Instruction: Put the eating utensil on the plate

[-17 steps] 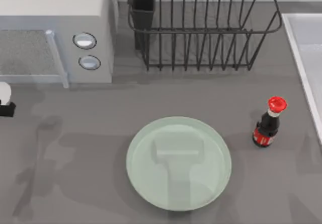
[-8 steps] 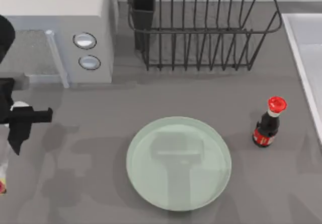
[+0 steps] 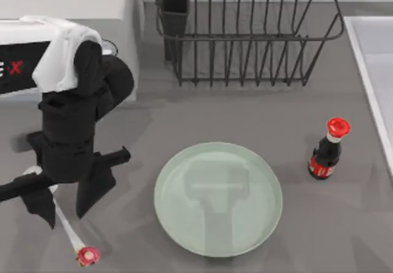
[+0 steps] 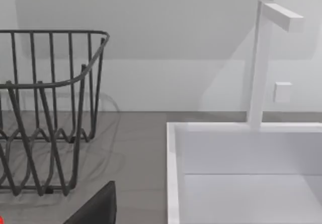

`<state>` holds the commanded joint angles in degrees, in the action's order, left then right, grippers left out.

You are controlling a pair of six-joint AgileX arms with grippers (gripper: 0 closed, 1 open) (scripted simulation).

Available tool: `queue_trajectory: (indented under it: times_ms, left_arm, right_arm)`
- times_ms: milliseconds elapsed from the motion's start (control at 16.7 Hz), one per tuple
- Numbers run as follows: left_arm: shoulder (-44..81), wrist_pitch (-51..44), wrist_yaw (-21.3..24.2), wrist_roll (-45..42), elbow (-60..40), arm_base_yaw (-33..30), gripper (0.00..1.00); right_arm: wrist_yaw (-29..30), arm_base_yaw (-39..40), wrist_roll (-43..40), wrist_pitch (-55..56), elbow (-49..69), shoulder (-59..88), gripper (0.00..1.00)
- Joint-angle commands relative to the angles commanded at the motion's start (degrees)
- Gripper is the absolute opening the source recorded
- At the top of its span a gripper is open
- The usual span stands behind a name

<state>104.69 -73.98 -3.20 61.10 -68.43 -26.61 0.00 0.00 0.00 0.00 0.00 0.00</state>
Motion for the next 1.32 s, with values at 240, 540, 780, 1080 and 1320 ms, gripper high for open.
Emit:
queue_trajectory:
  times_ms: [240,540,780,1080,1320]
  left_arm:
    - [5.7,-1.7,0.3,24.9,-4.3,-9.1,0.00]
    - [11.2,-0.5,1.1,49.5,-12.4,-16.9,0.00]
    - [14.1,2.2,1.6,64.3,-19.8,-20.2,0.00]
    - [16.0,5.6,1.8,73.8,-27.1,-21.4,0.00]
    - [16.2,6.4,1.8,75.2,-28.5,-21.4,0.00]
  right_arm:
    - [0.0,0.0,0.0,0.0,0.0,0.0,1.00]
    - [0.0,0.0,0.0,0.0,0.0,0.0,1.00]
    - [0.0,0.0,0.0,0.0,0.0,0.0,1.00]
    - [0.0,0.0,0.0,0.0,0.0,0.0,1.00]
    - [0.0,0.0,0.0,0.0,0.0,0.0,1.00]
